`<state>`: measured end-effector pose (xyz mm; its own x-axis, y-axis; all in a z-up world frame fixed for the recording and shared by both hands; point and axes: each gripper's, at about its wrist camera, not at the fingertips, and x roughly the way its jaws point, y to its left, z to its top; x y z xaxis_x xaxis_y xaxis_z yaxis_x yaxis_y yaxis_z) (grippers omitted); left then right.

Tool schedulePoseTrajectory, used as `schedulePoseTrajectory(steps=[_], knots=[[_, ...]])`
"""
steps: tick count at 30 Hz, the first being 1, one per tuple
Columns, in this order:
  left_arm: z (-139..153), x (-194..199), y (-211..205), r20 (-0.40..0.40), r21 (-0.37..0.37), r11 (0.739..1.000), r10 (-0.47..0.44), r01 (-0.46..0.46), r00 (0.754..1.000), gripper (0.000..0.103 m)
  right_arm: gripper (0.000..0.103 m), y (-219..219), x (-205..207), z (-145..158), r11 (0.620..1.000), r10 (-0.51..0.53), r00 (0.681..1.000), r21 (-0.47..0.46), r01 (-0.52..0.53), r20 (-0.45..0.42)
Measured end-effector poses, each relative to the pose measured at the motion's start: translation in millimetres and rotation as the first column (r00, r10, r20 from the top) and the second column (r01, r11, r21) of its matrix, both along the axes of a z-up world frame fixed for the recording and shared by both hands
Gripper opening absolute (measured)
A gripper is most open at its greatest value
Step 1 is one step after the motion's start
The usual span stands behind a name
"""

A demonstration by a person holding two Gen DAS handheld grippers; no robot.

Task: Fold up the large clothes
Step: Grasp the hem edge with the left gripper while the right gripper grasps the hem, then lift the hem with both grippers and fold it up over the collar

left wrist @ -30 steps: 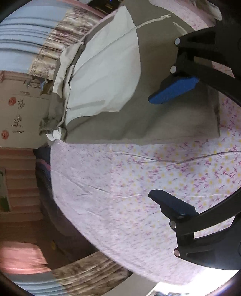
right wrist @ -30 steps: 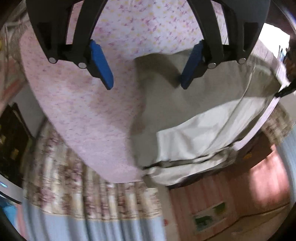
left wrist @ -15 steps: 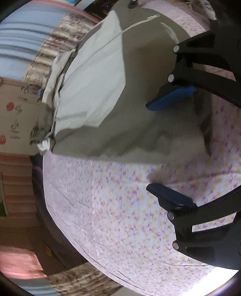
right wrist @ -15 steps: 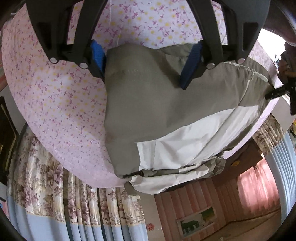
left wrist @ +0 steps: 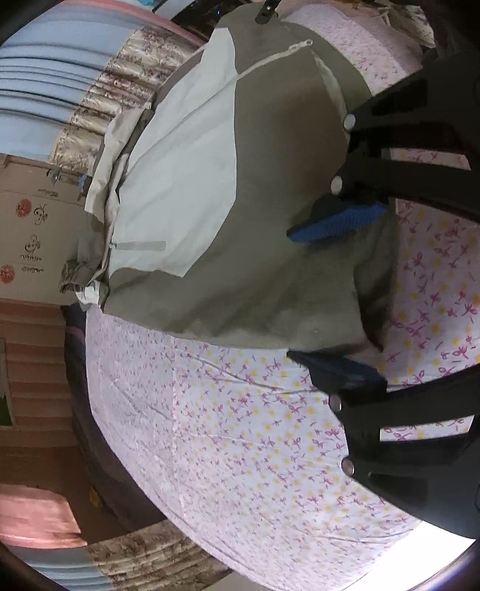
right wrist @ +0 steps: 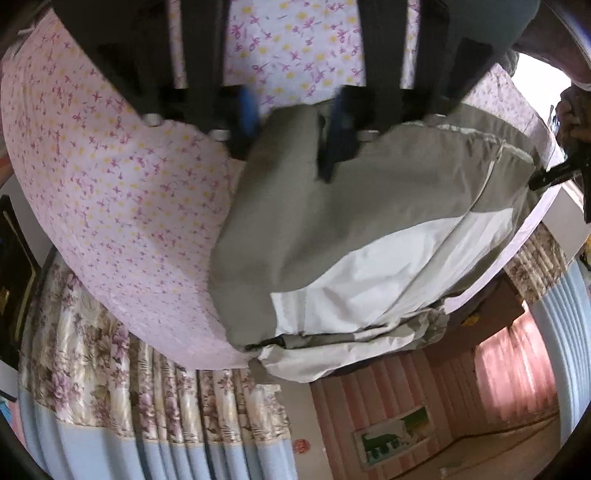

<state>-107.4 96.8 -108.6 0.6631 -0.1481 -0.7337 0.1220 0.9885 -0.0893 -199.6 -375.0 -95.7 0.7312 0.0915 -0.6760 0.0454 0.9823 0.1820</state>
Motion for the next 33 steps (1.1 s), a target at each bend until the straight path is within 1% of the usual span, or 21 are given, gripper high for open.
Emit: schedulePoseTrajectory(steps=[1, 2, 3, 4, 5, 7, 9, 10, 14, 16, 20, 24, 27, 30, 33], knots=[[1.3, 0.1, 0.8, 0.0, -0.005, 1.0, 0.01, -0.01, 1.0, 0.038, 0.015, 2.9, 1.1, -0.4, 1.0, 0.004, 1.0, -0.013, -0.004, -0.007], [3.1, -0.2, 2.5, -0.002, -0.023, 1.0, 0.014, -0.014, 1.0, 0.027, 0.014, 6.9, 2.0, 0.3, 1.0, 0.006, 1.0, -0.03, -0.006, -0.01], [5.3, 0.0, 4.1, 0.0, -0.036, 0.999, 0.016, -0.016, 1.0, 0.024, 0.014, 9.7, 2.2, 2.0, 0.999, 0.003, 1.0, -0.043, -0.003, -0.007], [8.3, 0.7, 4.5, 0.004, -0.039, 0.999, 0.011, -0.011, 1.0, 0.017, 0.013, 10.5, 2.1, 4.6, 0.999, -0.002, 1.0, -0.041, 0.002, -0.004], [11.0, 0.8, 4.4, 0.008, -0.038, 0.999, 0.003, -0.003, 1.0, 0.013, 0.012, 9.3, 1.4, 7.2, 0.999, -0.007, 1.0, -0.032, 0.007, 0.001], [19.4, 0.1, 3.3, 0.031, -0.033, 0.999, -0.008, 0.009, 0.999, 0.01, 0.011, 7.4, -1.0, 16.4, 1.0, -0.015, 1.0, -0.001, 0.015, 0.026], [30.7, -1.4, 1.2, 0.06, -0.013, 1.0, -0.021, 0.022, 0.998, 0.009, 0.01, 9.8, -4.5, 29.9, 1.0, -0.008, 0.998, -0.005, 0.008, 0.058], [40.0, -2.6, 0.6, 0.087, -0.004, 1.0, -0.024, 0.025, 0.996, 0.009, 0.01, 12.2, -6.5, 36.7, 1.0, -0.001, 0.997, -0.013, 0.002, 0.076], [71.7, -4.7, 4.2, 0.152, -0.015, 0.999, -0.029, 0.032, 0.988, 0.009, 0.008, 23.6, -14.4, 65.3, 0.997, 0.029, 0.991, -0.076, -0.019, 0.133], [85.1, -5.2, 5.3, 0.178, -0.008, 0.999, -0.032, 0.034, 0.984, 0.009, 0.007, 26.4, -17.6, 76.3, 0.996, 0.04, 0.986, -0.086, -0.027, 0.162], [102.6, -8.6, 10.0, 0.21, -0.006, 1.0, -0.019, 0.021, 0.978, 0.008, 0.006, 29.4, -25.7, 97.2, 0.997, 0.051, 0.973, -0.075, -0.035, 0.223], [117.7, -10.7, 17.8, 0.225, -0.037, 0.999, 0.01, -0.001, 0.974, 0.007, 0.006, 34.1, -33.2, 114.4, 0.997, 0.059, 0.962, -0.072, -0.041, 0.265], [135.0, -16.4, 21.2, 0.242, -0.056, 0.998, 0.004, 0.009, 0.97, 0.007, 0.006, 34.1, -38.2, 128.4, 0.996, 0.075, 0.953, -0.059, -0.061, 0.294], [156.0, -27.2, 21.7, 0.29, -0.059, 0.998, 0.0, 0.018, 0.957, 0.007, 0.006, 35.3, -47.7, 144.4, 0.994, 0.11, 0.939, -0.062, -0.094, 0.326], [178.9, -37.6, 24.8, 0.332, -0.072, 0.997, -0.009, 0.035, 0.943, 0.007, 0.006, 30.9, -56.8, 158.5, 0.992, 0.123, 0.928, -0.05, -0.112, 0.353]])
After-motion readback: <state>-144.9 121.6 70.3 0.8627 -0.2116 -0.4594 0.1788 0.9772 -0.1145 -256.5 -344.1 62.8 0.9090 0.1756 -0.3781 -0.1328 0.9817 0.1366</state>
